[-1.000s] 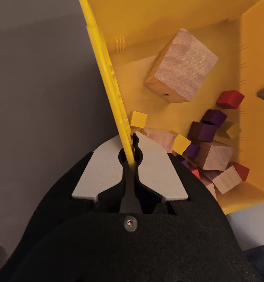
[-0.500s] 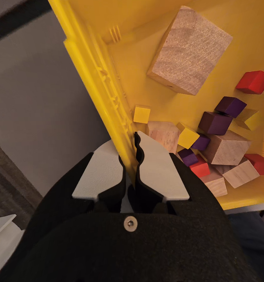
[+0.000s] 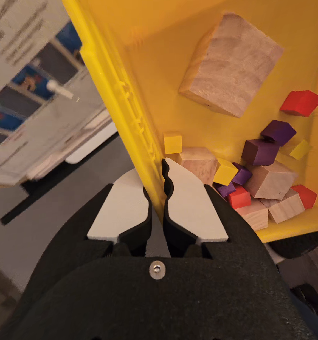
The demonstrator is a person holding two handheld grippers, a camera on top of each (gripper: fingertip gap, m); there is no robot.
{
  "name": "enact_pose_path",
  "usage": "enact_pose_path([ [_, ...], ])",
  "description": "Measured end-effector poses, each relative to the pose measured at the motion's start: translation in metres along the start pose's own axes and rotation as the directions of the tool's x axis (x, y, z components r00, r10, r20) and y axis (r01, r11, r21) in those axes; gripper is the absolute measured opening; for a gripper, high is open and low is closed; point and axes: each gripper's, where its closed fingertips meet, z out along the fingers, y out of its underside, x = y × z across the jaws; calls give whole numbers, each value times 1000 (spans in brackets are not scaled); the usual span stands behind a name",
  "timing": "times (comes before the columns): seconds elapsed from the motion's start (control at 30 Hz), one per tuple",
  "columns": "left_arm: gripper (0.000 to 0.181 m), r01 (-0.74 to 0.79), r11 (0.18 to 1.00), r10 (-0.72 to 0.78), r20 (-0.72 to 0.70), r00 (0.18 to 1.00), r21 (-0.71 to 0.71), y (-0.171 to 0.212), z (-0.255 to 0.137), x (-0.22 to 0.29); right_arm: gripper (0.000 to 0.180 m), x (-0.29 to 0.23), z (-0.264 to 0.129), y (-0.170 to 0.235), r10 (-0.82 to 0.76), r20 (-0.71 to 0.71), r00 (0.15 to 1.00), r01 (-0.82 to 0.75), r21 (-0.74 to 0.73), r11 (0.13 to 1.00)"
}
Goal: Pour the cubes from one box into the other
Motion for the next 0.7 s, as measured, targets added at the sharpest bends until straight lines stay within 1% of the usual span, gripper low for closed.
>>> enact_pose_path([
  [0.13, 6, -3, 991, 13, -74, 997, 134, -48, 25, 35, 4, 58, -6, -19, 7, -117, 993, 11, 148, 989],
  [0.23, 5, 23, 982, 2, -132, 991, 189, -66, 41, 52, 4, 85, -7, -26, -2, -187, 982, 42, 214, 976],
  [0.33, 5, 49, 977, -10, -184, 983, 209, -73, 54, 64, 4, 101, -7, -30, -17, -245, 969, 81, 254, 964],
  [0.47, 5, 69, 962, -8, -226, 974, 263, -79, 57, 73, 4, 111, -14, -35, -32, -298, 954, 132, 321, 938],
  [0.6, 5, 75, 935, 3, -221, 975, 346, -84, 55, 72, 4, 111, -22, -39, -45, -351, 935, 197, 408, 891],
  [0.7, 6, 82, 900, 15, -219, 976, 429, -85, 50, 71, 4, 108, -31, -43, -47, -389, 920, 245, 477, 844],
])
